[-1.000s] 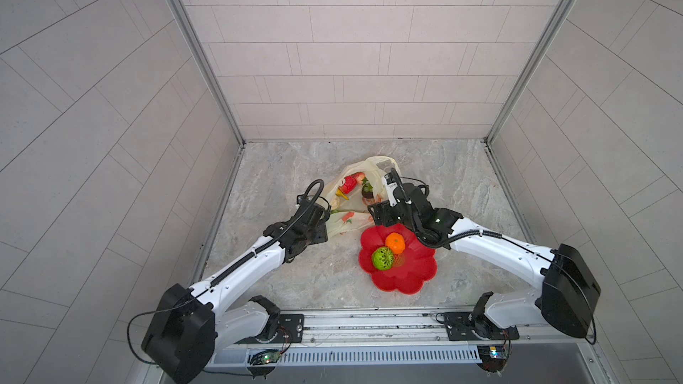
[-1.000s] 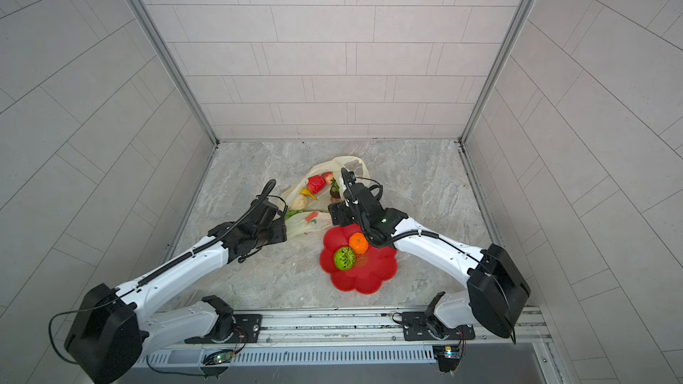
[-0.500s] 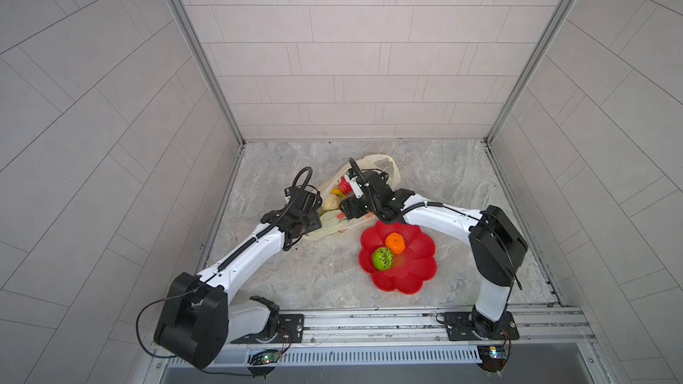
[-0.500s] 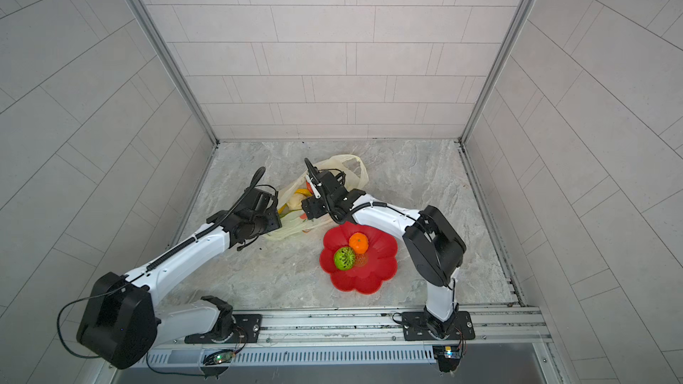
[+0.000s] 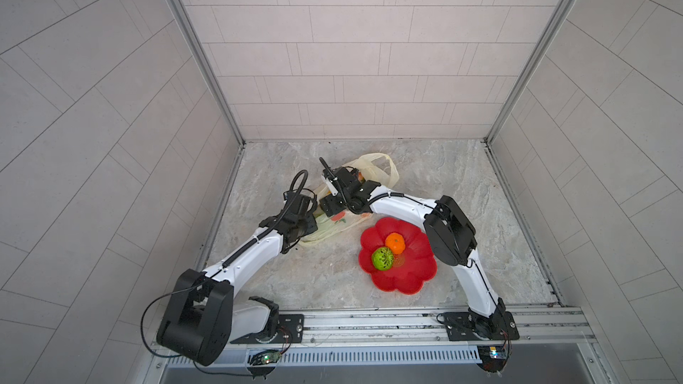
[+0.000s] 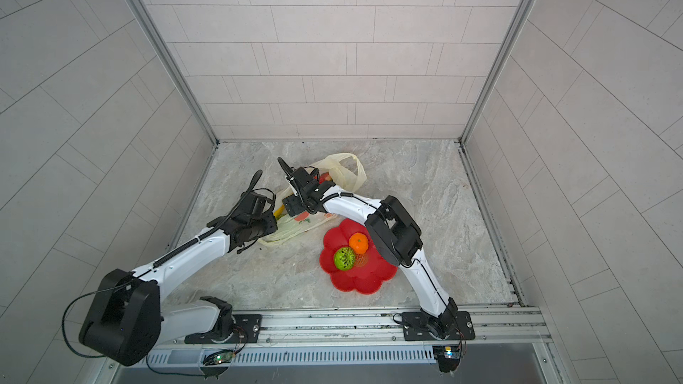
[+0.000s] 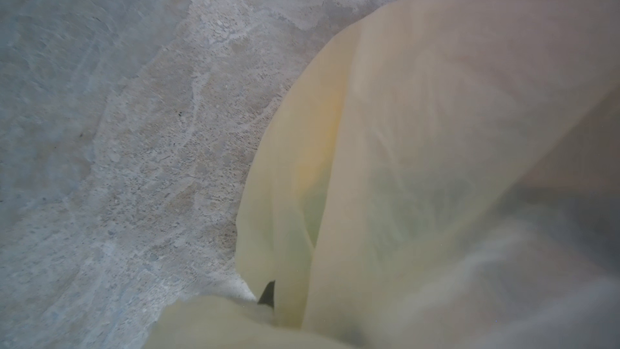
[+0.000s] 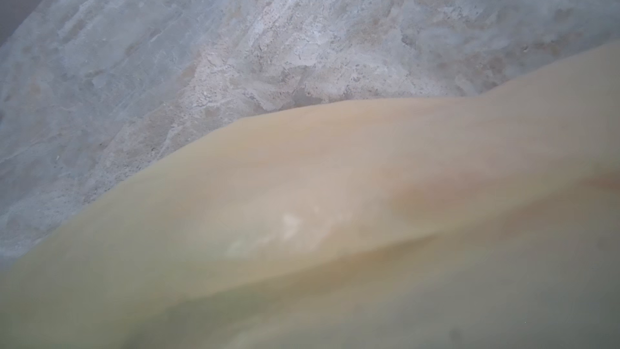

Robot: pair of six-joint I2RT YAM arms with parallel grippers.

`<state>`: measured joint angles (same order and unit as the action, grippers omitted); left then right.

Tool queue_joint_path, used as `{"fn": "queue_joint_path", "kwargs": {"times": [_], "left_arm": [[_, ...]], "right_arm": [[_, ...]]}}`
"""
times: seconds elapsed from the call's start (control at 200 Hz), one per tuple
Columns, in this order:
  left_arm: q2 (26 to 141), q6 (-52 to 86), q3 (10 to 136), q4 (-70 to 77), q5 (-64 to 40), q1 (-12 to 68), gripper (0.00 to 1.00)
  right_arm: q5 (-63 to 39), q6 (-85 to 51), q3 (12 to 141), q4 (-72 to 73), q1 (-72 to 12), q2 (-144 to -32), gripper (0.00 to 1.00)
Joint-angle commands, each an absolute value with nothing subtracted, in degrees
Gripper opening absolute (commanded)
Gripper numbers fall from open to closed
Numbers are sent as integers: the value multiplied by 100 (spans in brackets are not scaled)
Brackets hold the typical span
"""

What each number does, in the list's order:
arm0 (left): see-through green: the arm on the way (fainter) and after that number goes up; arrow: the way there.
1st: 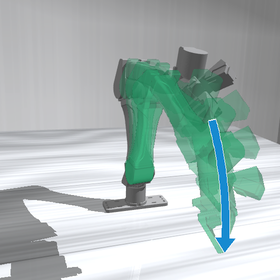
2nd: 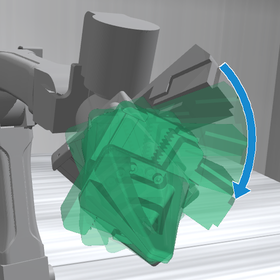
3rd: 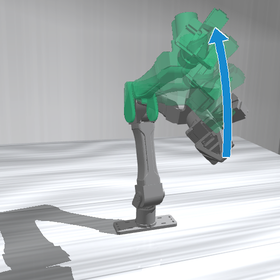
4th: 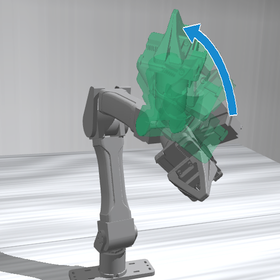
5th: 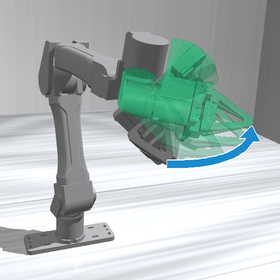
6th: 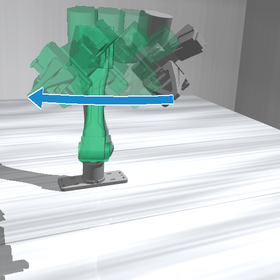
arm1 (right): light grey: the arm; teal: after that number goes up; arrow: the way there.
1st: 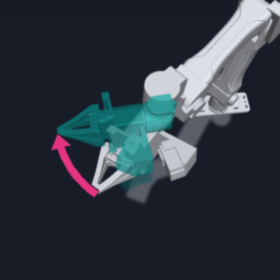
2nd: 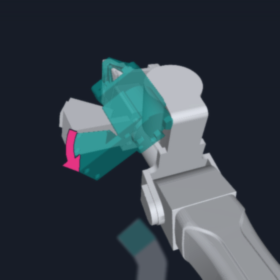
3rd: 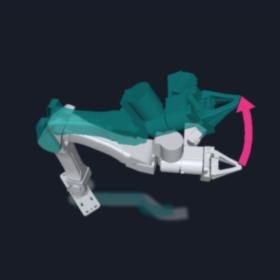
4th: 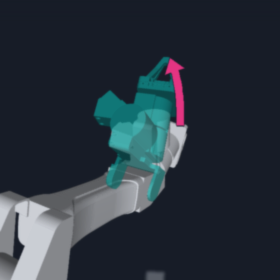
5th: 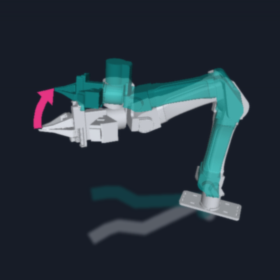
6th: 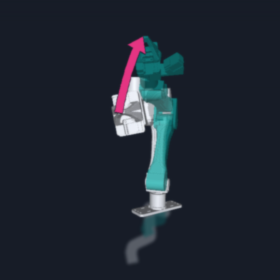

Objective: Take fruits out of the plastic bag
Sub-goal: Pick up the fruit from the plastic bag.

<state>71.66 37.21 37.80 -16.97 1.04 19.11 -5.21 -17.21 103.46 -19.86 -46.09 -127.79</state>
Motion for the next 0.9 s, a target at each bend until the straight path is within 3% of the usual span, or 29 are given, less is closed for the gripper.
{"fn": "queue_joint_path", "kwargs": {"times": [0.0,0.31,0.545,0.896], "left_arm": [[7036,3510,3602,-1377,57,1881,25],[7114,3496,3532,-1241,13,1879,21],[7006,3502,3489,-1266,130,1847,20],[7119,3474,3505,-1246,133,1829,20]], "right_arm": [[-171,-1771,10703,-2434,-4606,-13006,86],[-131,-1827,11745,-2973,-4606,-13775,87],[-171,-1820,11698,-2933,-4606,-13680,67],[-86,-1760,11128,-2681,-4602,-12825,60]]}}
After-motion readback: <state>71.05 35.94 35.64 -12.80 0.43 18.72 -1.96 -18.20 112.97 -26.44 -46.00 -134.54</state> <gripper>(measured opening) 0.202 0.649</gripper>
